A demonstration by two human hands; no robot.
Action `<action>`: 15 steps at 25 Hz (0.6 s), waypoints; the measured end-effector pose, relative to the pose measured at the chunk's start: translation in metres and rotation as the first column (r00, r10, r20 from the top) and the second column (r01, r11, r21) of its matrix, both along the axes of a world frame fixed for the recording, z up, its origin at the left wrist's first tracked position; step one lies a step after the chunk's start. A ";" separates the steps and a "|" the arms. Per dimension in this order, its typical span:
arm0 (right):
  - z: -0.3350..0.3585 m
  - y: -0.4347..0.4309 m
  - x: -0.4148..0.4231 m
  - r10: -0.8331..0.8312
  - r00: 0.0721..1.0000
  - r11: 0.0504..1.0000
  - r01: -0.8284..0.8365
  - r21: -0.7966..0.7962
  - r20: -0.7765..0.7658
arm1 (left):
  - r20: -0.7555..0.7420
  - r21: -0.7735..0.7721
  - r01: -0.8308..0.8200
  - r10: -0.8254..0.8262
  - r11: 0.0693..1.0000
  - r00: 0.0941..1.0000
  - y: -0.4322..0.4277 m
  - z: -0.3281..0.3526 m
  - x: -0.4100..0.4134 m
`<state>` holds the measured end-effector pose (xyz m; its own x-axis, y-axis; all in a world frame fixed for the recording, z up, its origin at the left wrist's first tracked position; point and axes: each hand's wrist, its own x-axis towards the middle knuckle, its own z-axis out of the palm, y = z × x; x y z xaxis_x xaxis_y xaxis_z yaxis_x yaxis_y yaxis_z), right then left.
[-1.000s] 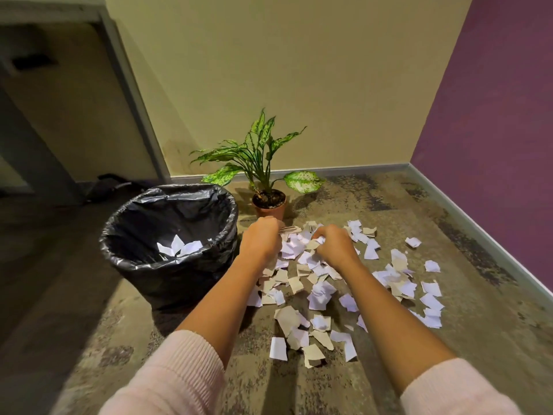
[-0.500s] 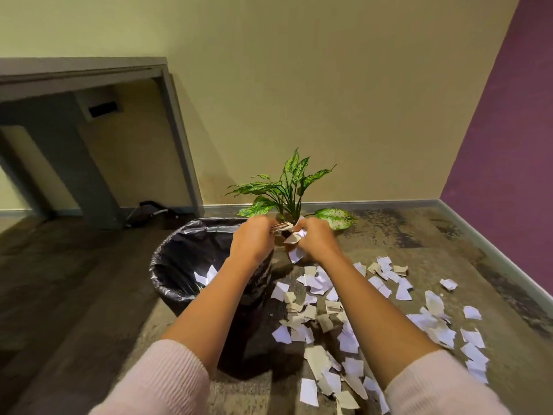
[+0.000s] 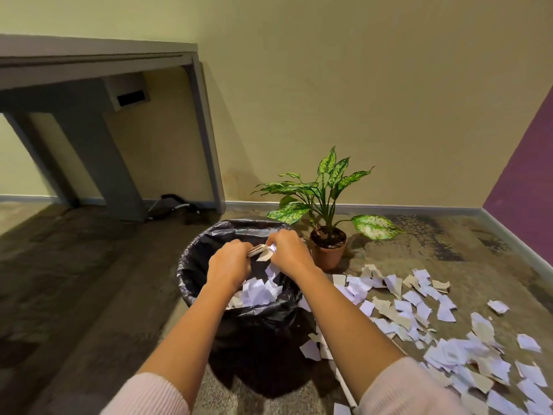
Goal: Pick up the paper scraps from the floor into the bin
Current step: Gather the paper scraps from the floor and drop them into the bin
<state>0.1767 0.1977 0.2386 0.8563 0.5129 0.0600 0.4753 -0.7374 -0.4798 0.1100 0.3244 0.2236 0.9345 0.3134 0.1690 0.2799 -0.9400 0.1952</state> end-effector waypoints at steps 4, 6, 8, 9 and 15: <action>-0.007 0.014 0.002 0.059 0.998 0.998 -0.060 -0.037 -0.023 | -0.058 0.012 -0.038 0.039 0.999 0.998 0.014 -0.010 -0.001; -0.008 0.014 0.003 0.079 0.996 0.995 -0.081 -0.051 -0.040 | -0.099 0.017 -0.041 0.042 0.999 0.994 0.016 -0.012 -0.002; -0.009 0.010 0.003 0.089 0.995 0.993 -0.091 -0.073 -0.035 | -0.115 0.037 -0.038 0.042 0.999 0.992 0.016 -0.015 -0.003; -0.009 0.008 0.004 0.087 0.996 0.993 -0.089 -0.082 -0.027 | -0.111 0.050 -0.035 0.040 0.998 0.993 0.015 -0.016 -0.003; 0.002 -0.025 0.002 0.048 0.997 0.997 -0.045 -0.062 0.052 | -0.056 0.044 -0.011 0.013 0.999 0.998 -0.011 -0.007 0.004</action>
<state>0.1787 0.1726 0.2405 0.8277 0.5565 0.0722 0.5338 -0.7409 -0.4076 0.1139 0.3137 0.2166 0.9390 0.3183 0.1300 0.3008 -0.9437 0.1377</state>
